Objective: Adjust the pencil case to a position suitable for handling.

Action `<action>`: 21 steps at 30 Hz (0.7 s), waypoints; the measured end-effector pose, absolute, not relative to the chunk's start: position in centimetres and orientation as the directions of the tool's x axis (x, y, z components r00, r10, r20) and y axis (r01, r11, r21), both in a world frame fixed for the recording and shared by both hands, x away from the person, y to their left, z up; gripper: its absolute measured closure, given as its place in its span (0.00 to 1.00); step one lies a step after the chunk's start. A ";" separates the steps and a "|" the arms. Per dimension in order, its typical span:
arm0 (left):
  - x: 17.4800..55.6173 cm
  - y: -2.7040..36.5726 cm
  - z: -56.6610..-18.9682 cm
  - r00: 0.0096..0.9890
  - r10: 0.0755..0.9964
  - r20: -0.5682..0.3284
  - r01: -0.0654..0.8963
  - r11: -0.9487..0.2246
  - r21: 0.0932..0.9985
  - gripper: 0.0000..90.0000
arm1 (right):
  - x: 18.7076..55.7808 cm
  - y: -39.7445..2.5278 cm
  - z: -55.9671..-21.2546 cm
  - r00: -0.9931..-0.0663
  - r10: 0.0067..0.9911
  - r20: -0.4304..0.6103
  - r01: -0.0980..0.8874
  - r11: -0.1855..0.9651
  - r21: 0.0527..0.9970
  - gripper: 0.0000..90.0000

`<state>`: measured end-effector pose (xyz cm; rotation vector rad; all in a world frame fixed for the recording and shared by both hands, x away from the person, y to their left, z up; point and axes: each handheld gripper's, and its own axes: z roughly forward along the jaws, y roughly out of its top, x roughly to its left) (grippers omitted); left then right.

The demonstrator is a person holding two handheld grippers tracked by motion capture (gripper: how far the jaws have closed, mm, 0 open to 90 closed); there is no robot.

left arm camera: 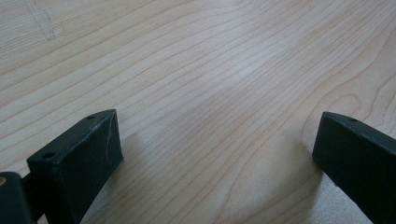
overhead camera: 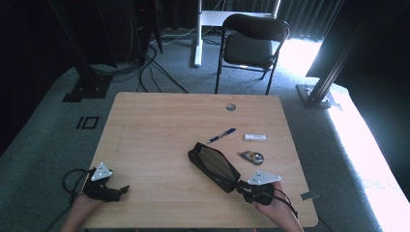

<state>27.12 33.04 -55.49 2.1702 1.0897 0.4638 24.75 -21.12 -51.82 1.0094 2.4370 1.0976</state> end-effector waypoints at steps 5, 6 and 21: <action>27.1 33.0 -55.5 0.590 0.807 0.020 0.574 -0.438 0.692 0.02 | 24.8 -21.6 -51.8 -0.706 0.708 0.027 0.484 0.454 0.748 0.76; 27.1 33.0 -55.5 0.591 0.807 0.020 0.574 -0.438 0.692 0.02 | 24.8 -21.6 -51.8 -0.706 0.708 0.027 0.484 0.454 0.748 0.76; 27.1 33.0 -55.5 0.591 0.807 0.021 0.574 -0.438 0.691 0.02 | 24.9 -24.9 -51.3 -0.657 0.753 0.043 0.501 0.392 0.772 0.61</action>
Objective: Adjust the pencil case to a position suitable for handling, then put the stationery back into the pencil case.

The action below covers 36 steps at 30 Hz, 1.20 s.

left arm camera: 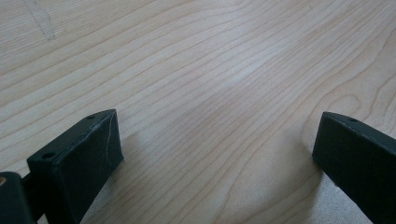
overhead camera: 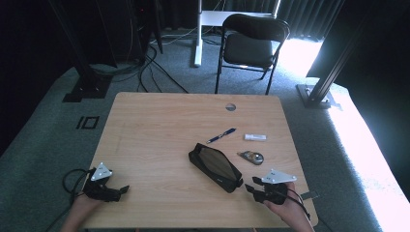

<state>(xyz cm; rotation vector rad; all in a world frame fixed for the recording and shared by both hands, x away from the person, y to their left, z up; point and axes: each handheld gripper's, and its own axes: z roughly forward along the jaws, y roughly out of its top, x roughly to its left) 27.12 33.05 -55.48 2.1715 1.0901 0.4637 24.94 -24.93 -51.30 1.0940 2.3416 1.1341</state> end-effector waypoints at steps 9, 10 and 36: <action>27.1 33.1 -55.5 0.586 0.810 0.020 0.576 -0.434 0.692 0.02 | 27.4 -26.7 -51.2 -0.613 0.789 0.035 0.493 0.348 0.797 0.59; 27.1 33.1 -55.5 0.587 0.810 0.020 0.576 -0.435 0.692 0.02 | 27.8 -26.8 -51.2 -0.614 0.788 0.041 0.491 0.341 0.802 0.58; 27.1 33.1 -55.5 0.587 0.810 0.019 0.577 -0.435 0.692 0.02 | 37.3 -26.7 -52.9 -0.604 0.797 0.003 0.495 0.372 0.786 0.37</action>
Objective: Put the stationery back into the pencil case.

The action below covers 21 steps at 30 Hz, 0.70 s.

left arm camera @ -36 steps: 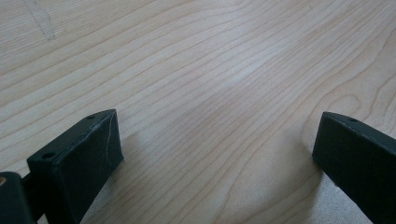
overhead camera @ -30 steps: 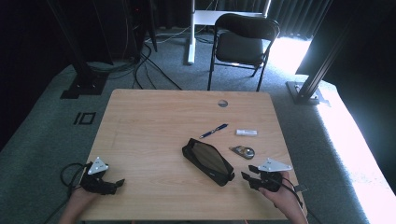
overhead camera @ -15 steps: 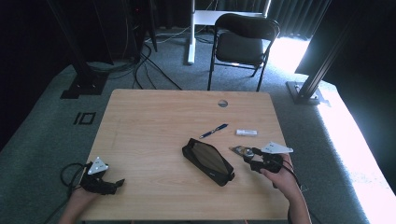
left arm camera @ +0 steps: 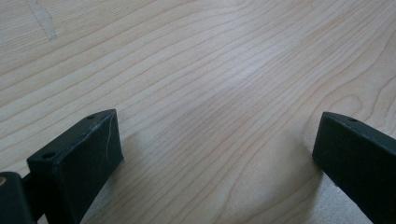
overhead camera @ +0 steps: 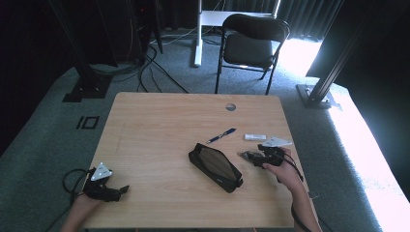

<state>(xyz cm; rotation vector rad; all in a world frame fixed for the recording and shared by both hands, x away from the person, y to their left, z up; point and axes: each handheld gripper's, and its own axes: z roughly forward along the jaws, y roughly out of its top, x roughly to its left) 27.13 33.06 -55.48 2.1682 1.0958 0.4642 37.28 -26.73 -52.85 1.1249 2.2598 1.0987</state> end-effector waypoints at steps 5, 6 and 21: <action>27.1 33.1 -55.5 0.587 0.809 0.019 0.577 -0.435 0.691 0.02 | 38.0 -25.7 -53.5 -0.624 0.781 -0.018 0.498 0.416 0.761 0.38; 27.1 33.1 -55.5 0.587 0.810 0.019 0.577 -0.434 0.692 0.02 | 38.1 -25.6 -53.7 -0.626 0.780 -0.024 0.501 0.425 0.754 0.38; 27.1 33.1 -55.5 0.586 0.810 0.019 0.577 -0.434 0.692 0.02 | 38.2 -25.1 -54.6 -0.618 0.784 -0.066 0.537 0.482 0.692 0.51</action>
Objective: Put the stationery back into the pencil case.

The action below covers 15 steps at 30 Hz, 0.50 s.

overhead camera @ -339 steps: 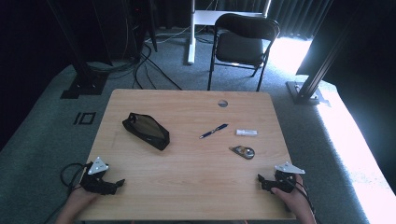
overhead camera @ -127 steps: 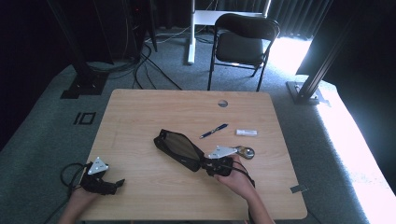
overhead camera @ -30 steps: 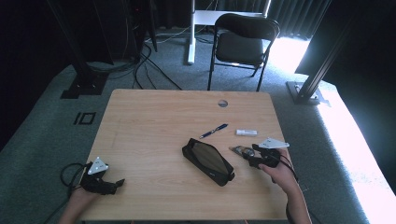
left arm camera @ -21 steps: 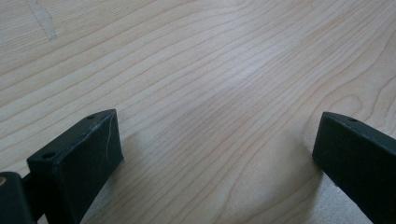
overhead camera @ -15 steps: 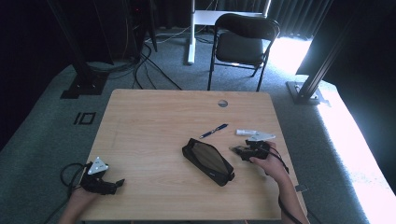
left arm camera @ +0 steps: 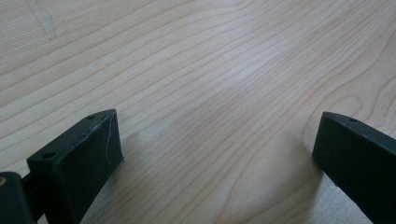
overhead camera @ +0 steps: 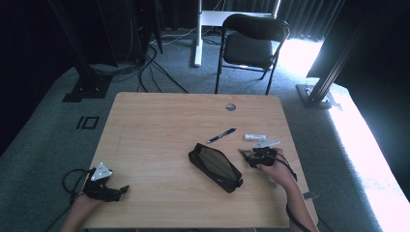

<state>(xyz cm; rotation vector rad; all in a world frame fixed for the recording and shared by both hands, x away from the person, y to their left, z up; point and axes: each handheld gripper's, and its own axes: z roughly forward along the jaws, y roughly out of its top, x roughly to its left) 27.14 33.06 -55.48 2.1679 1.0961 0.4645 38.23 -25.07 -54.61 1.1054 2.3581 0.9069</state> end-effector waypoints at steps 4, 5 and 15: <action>27.1 33.1 -55.5 0.585 0.811 0.019 0.578 -0.433 0.691 0.02 | 38.3 -24.6 -54.6 -0.608 0.792 -0.044 0.555 0.464 0.691 0.52; 27.1 33.1 -55.5 0.584 0.811 0.019 0.578 -0.433 0.692 0.02 | 38.4 -24.5 -54.6 -0.602 0.798 -0.035 0.561 0.454 0.692 0.52; 27.1 33.1 -55.5 0.584 0.811 0.019 0.578 -0.433 0.691 0.02 | 38.8 -22.6 -54.5 -0.591 0.807 -0.002 0.590 0.434 0.680 0.55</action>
